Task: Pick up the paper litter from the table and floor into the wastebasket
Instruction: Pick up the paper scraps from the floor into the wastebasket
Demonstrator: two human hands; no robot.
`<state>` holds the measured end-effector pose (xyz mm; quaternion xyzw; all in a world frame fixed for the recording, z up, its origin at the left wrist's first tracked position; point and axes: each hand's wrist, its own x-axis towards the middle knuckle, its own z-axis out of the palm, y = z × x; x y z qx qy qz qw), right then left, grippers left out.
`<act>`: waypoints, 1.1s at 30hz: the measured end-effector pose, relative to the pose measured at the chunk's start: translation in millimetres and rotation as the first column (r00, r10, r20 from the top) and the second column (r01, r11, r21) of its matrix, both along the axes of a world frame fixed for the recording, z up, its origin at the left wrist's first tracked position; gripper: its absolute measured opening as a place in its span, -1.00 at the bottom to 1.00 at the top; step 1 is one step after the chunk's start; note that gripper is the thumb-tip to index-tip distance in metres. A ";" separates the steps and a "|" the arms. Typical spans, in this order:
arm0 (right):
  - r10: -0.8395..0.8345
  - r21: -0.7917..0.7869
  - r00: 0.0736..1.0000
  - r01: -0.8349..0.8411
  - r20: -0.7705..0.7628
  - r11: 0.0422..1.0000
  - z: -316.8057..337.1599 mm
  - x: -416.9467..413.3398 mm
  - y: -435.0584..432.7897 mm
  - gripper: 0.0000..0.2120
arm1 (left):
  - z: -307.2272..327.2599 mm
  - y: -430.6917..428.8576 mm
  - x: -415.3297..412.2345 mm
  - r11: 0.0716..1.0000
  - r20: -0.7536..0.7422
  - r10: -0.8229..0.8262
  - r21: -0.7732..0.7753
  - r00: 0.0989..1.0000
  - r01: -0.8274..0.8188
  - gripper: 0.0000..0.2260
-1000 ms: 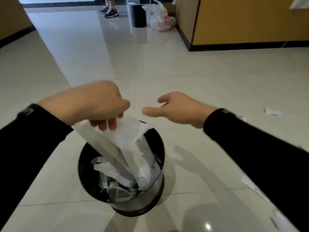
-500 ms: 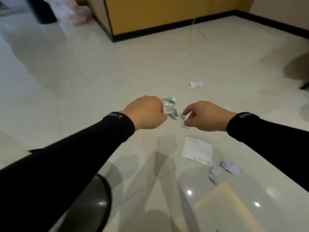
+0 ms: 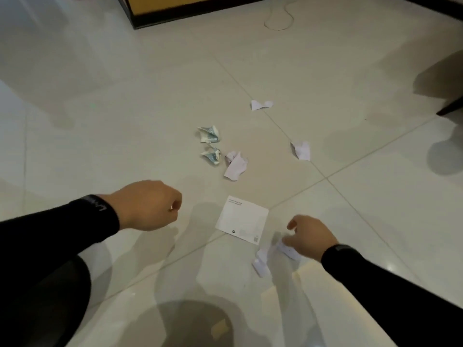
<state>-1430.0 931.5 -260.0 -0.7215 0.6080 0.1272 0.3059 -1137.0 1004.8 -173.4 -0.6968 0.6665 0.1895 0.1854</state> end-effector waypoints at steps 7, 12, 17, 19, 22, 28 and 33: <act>0.069 0.035 0.998 -0.069 -0.012 0.997 -44.8 -1.0 6.9 -0.44 | -49.2 10.5 -4.2 0.998 0.031 0.010 0.067 0.999 -0.012 -0.77; 0.162 -0.024 0.980 -0.166 -0.112 0.986 -66.1 2.4 1.3 -0.65 | -85.4 -23.3 -35.8 0.994 -0.108 0.106 -0.012 0.988 -0.108 -0.75; -0.001 -0.160 0.996 0.016 0.092 0.987 -67.5 7.4 -4.3 -0.74 | -123.2 -49.6 -61.1 0.962 -0.208 0.254 -0.050 0.945 -0.270 -0.68; -0.033 -0.188 0.985 0.065 0.168 0.980 -61.5 15.1 4.5 -0.78 | -135.4 -61.4 -75.5 0.894 -0.294 0.439 0.051 0.849 -0.445 -0.49; 0.024 -0.137 0.981 0.002 0.190 0.991 -60.3 22.3 24.4 -0.78 | -151.6 -70.0 -98.9 0.833 -0.289 0.548 0.095 0.785 -0.546 -0.18; 0.138 0.179 0.990 -0.137 0.003 0.974 -74.6 23.3 31.4 -0.36 | -177.2 -60.5 -123.4 0.946 -0.116 0.306 -0.074 0.945 -0.316 -0.03; 0.070 0.100 0.995 -0.076 0.065 0.992 -69.0 27.3 26.3 -0.79 | -177.0 -73.3 -118.4 0.910 -0.400 0.401 0.073 0.824 -0.408 -0.61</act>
